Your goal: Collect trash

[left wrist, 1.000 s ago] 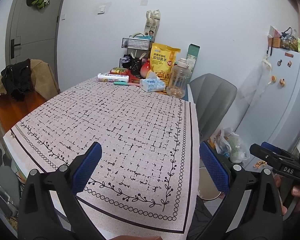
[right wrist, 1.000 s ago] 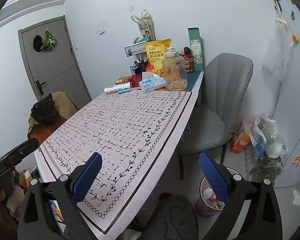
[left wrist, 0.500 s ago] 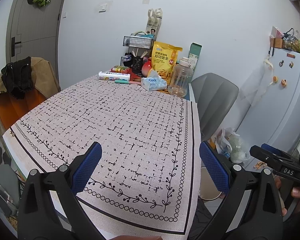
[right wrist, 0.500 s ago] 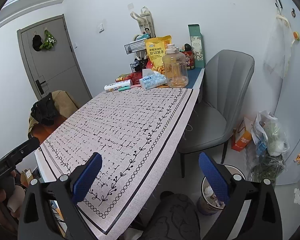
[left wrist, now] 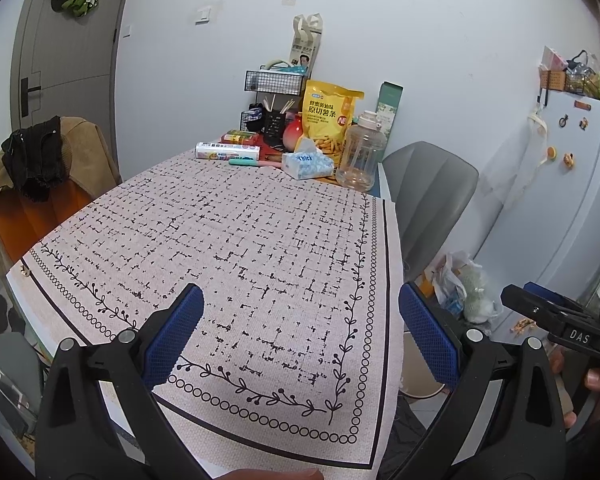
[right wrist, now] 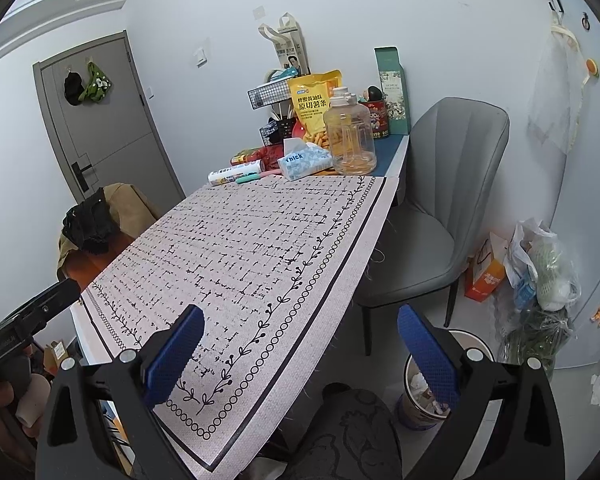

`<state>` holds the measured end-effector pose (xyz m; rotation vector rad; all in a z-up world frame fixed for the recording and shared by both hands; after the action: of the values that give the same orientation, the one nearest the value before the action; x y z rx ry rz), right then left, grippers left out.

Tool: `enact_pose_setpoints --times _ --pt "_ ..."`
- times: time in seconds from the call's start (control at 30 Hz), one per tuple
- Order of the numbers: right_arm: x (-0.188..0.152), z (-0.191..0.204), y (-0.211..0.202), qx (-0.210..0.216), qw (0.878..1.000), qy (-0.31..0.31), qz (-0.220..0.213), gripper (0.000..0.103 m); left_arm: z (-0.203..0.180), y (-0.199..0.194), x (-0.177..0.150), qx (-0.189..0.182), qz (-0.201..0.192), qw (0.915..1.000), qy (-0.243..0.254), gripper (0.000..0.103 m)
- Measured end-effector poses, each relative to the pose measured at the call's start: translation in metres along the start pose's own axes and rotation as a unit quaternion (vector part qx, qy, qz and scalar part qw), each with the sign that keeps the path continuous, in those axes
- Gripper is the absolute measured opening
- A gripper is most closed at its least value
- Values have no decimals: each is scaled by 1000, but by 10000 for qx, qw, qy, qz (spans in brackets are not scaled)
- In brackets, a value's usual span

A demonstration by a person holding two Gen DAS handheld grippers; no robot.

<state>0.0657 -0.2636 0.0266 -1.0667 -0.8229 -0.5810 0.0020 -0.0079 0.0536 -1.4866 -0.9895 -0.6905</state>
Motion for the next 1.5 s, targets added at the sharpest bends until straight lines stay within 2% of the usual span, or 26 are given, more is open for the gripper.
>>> enact_pose_setpoints --times 1.1,1.5 --pt "3 -5 8 -121 9999 32 78 95 7 16 -2 -107 151 9998 -75 97" --pt "0 -15 9 -155 9997 135 124 95 -11 24 -4 -197 217 9995 84 97"
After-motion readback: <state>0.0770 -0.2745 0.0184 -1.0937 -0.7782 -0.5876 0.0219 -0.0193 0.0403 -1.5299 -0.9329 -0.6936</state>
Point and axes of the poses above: each gripper's, at about its wrist camera, not at the fingertips, and y roughly the way its jaws point, z to its left, x to its top, the point moved 2 cm from there along y, roughly the way its jaws point, and after that the axes turned 3 degrees about -z, right-handed, at the moved point
